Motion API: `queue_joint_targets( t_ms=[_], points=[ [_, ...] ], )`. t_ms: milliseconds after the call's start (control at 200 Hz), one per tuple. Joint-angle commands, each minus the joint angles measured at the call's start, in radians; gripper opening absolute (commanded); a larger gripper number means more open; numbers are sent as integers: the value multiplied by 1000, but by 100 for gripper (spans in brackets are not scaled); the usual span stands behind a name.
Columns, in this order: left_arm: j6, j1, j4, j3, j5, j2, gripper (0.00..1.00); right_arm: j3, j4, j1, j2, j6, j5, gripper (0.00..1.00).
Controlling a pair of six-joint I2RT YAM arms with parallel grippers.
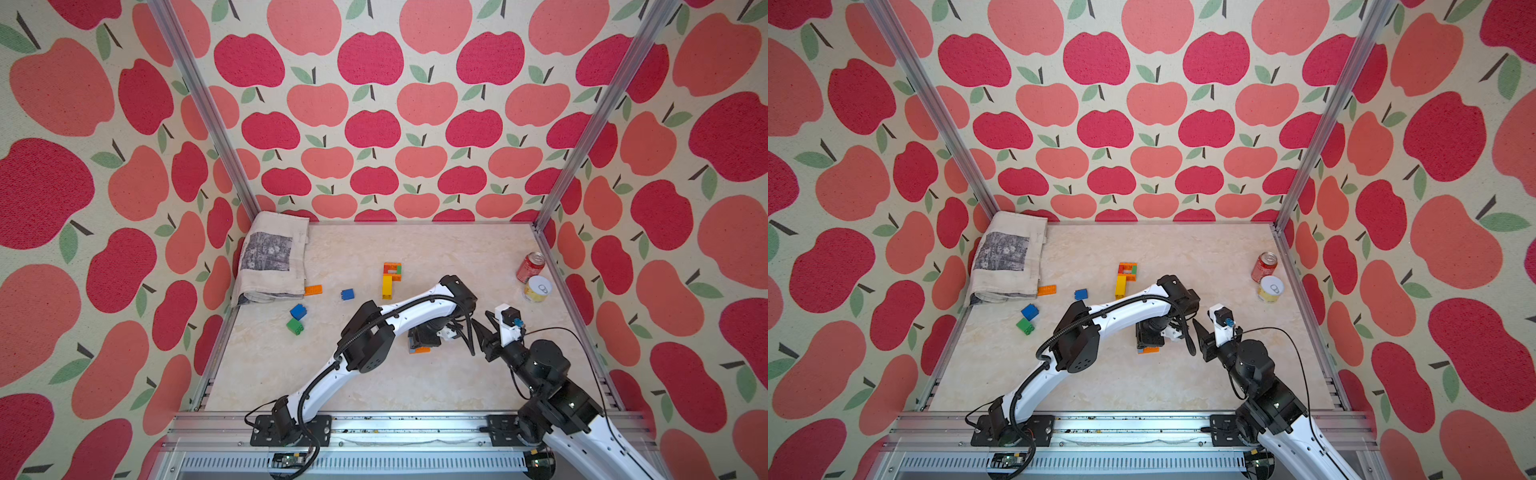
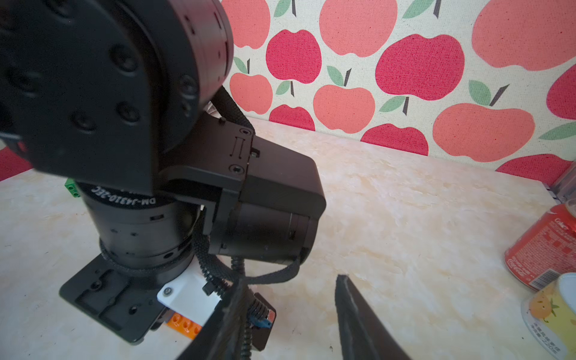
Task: Assemble the letter p with lego
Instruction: Assemble the lego brick with the lego brick.
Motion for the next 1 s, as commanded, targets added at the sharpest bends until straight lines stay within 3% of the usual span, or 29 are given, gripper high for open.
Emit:
queue_joint_targets(
  t_ms=[0, 365, 540, 695, 990],
  points=[
    [-30, -12, -37, 0, 38, 98, 29, -12, -9, -4, -8, 20, 20, 49],
    [-38, -8, 46, -121, 12, 86, 25, -11, -11, -4, -10, 20, 27, 49],
    [33, 6, 169, -260, -10, -16, 25, -13, -9, -4, -11, 19, 30, 49],
    [174, 20, 283, -397, 17, -120, 28, -16, -4, -6, -6, 21, 33, 49],
    [289, 32, 395, -458, 27, -207, 36, -16, 2, -6, 5, 15, 42, 50]
  ],
)
